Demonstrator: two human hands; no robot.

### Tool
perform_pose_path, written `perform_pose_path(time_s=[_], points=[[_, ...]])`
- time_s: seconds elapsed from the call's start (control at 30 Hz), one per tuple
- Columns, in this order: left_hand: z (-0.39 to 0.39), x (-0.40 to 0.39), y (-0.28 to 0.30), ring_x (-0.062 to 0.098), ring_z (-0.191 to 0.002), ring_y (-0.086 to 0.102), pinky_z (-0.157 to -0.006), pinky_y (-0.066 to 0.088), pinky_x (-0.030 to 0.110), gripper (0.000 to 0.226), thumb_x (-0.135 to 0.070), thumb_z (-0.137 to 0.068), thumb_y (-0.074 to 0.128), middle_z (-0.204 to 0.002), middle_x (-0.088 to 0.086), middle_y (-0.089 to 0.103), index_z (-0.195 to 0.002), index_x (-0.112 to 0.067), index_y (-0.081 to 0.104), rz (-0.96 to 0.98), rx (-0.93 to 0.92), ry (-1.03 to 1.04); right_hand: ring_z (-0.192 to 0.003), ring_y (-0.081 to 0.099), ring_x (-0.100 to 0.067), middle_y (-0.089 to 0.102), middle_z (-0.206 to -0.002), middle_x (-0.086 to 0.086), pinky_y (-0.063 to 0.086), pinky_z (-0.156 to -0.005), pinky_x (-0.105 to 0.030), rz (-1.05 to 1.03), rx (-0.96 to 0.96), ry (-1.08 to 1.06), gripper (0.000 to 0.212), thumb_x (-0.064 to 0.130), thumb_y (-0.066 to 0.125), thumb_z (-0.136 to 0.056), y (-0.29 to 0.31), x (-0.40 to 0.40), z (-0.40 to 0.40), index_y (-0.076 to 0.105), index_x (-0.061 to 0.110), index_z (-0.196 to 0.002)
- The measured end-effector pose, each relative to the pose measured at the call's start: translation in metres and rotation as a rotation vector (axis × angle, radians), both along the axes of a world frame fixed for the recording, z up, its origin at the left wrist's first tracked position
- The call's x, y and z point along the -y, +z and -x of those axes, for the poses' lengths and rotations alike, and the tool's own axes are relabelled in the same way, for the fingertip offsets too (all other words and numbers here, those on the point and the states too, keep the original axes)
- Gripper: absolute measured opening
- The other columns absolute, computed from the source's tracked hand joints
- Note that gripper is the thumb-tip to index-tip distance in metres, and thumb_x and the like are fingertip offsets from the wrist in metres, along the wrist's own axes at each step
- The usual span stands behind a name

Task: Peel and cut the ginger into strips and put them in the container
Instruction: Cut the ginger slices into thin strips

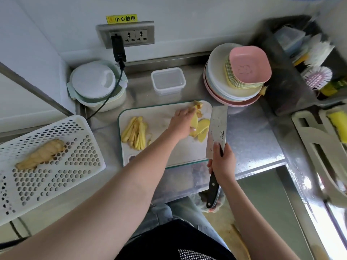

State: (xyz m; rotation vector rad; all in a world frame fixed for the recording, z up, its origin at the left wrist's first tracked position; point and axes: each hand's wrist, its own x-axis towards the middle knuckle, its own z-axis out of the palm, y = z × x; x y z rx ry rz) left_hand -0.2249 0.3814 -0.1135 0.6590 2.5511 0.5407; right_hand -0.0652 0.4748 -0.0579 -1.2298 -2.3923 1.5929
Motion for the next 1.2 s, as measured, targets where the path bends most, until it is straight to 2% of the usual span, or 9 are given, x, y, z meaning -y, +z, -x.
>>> perform_pose_path(time_s=[0.23, 0.37, 0.57, 0.63, 0.77, 0.9, 1.0, 1.1, 1.2], points=[[-0.006, -0.015, 0.011, 0.026, -0.104, 0.050, -0.086, 0.043, 0.032, 0.053, 0.006, -0.064, 0.066, -0.112, 0.007, 0.056, -0.111, -0.014, 0.054, -0.355, -0.019, 0.245, -0.032, 0.044, -0.013, 0.054, -0.062, -0.020, 0.037, -0.034, -0.023, -0.038, 0.010, -0.008, 0.031, 0.028, 0.041, -0.102, -0.002, -0.009, -0.016, 0.044, -0.001, -0.090], [-0.015, -0.006, 0.024, 0.015, -0.077, 0.054, -0.061, 0.039, 0.017, 0.030, 0.006, -0.069, 0.065, -0.087, -0.001, 0.059, -0.087, -0.016, 0.056, -0.620, 0.168, 0.617, -0.036, 0.046, -0.015, 0.054, -0.064, -0.020, 0.038, -0.034, -0.023, -0.017, 0.017, -0.006, 0.029, 0.028, 0.042, -0.101, -0.006, -0.010, -0.020, 0.046, 0.001, -0.090], [-0.035, 0.049, 0.014, 0.014, -0.078, 0.056, -0.052, 0.036, 0.011, 0.028, 0.002, -0.070, 0.070, -0.077, -0.005, 0.057, -0.088, -0.016, 0.058, -0.427, 0.328, 0.637, -0.039, 0.048, -0.018, 0.056, -0.067, -0.020, 0.039, -0.034, -0.023, 0.021, 0.026, -0.002, 0.027, 0.028, 0.041, -0.102, -0.012, -0.009, -0.018, 0.049, 0.003, -0.096], [-0.042, 0.054, 0.015, 0.016, -0.080, 0.055, -0.054, 0.037, 0.016, 0.024, -0.006, -0.072, 0.072, -0.084, -0.001, 0.058, -0.090, -0.014, 0.058, -0.282, 0.241, 0.552, -0.040, 0.048, -0.018, 0.057, -0.069, -0.020, 0.039, -0.035, -0.023, 0.028, 0.032, 0.016, 0.026, 0.029, 0.041, -0.102, -0.014, -0.007, -0.015, 0.049, 0.004, -0.097], [-0.036, 0.036, 0.020, 0.028, -0.112, 0.045, -0.087, 0.041, 0.033, 0.046, -0.030, -0.079, 0.070, -0.121, 0.010, 0.048, -0.116, -0.011, 0.052, -0.125, -0.093, 0.354, -0.037, 0.049, -0.016, 0.060, -0.069, -0.021, 0.041, -0.036, -0.025, -0.022, 0.049, 0.091, 0.026, 0.029, 0.040, -0.102, -0.016, -0.005, -0.009, 0.049, 0.005, -0.098], [-0.013, 0.009, 0.021, 0.032, -0.133, 0.027, -0.108, 0.031, 0.040, 0.093, -0.042, -0.075, 0.074, -0.147, 0.009, 0.031, -0.146, -0.009, 0.025, -0.034, 0.016, 0.226, -0.035, 0.049, -0.016, 0.060, -0.067, -0.023, 0.041, -0.035, -0.026, -0.053, 0.063, 0.119, 0.027, 0.029, 0.040, -0.102, -0.016, -0.007, -0.006, 0.049, 0.004, -0.096], [-0.002, 0.000, 0.019, 0.032, -0.127, 0.029, -0.101, 0.035, 0.040, 0.093, -0.040, -0.064, 0.083, -0.140, 0.006, 0.035, -0.138, -0.012, 0.035, 0.085, 0.024, 0.204, -0.039, 0.049, -0.019, 0.059, -0.068, -0.023, 0.042, -0.035, -0.027, -0.046, 0.064, 0.123, 0.029, 0.029, 0.040, -0.101, -0.018, -0.008, -0.008, 0.048, 0.001, -0.095], [0.002, 0.000, 0.020, 0.029, -0.118, 0.036, -0.095, 0.035, 0.034, 0.076, -0.031, -0.058, 0.087, -0.124, 0.005, 0.044, -0.120, -0.012, 0.047, -0.042, -0.059, 0.230, -0.043, 0.050, -0.021, 0.059, -0.072, -0.023, 0.041, -0.036, -0.026, -0.045, 0.068, 0.143, 0.028, 0.029, 0.041, -0.101, -0.020, -0.012, -0.011, 0.048, 0.003, -0.093], [-0.004, 0.004, 0.019, 0.021, -0.095, 0.054, -0.080, 0.043, 0.029, 0.038, -0.019, -0.071, 0.080, -0.100, 0.004, 0.059, -0.100, -0.008, 0.058, -0.489, 0.091, 0.510, -0.042, 0.049, -0.021, 0.057, -0.070, -0.021, 0.041, -0.037, -0.026, -0.020, 0.073, 0.127, 0.026, 0.030, 0.041, -0.101, -0.020, -0.014, -0.015, 0.048, 0.007, -0.092]])
